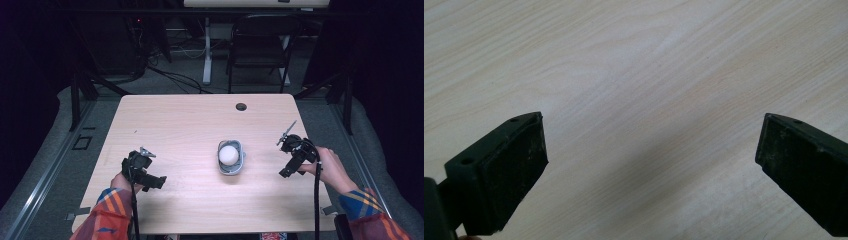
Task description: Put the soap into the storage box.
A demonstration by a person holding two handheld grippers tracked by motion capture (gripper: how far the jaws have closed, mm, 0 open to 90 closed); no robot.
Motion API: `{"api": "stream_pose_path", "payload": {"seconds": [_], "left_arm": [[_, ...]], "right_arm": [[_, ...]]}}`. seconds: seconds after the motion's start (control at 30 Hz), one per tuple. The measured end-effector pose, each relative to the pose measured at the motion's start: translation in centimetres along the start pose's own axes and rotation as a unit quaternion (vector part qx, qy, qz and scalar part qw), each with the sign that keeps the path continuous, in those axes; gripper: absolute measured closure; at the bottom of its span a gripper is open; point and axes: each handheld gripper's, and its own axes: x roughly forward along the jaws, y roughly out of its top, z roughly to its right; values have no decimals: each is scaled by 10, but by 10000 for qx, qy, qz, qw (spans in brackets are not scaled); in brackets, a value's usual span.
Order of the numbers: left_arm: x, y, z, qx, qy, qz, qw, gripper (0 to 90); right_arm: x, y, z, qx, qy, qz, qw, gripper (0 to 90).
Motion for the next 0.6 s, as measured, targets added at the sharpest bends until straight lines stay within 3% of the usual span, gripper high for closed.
{"api": "stream_pose_path", "payload": {"seconds": [0.3, 0.33, 0.47, 0.6], "left_arm": [[0, 0, 0, -8, 2, -7, 10000, 2], [0, 0, 0, -4, 0, -9, 10000, 1], [0, 0, 0, 0, -21, -24, 10000, 2], [0, 0, 0, 5, -28, -24, 10000, 2]], "right_arm": [[13, -18, -5, 42, 78, -138, 9999, 15], [16, -21, -6, 150, 77, -27, 9999, 18], [23, -32, -9, 103, 75, -152, 9998, 32], [31, -41, -13, 185, 59, -87, 9998, 44]]}}
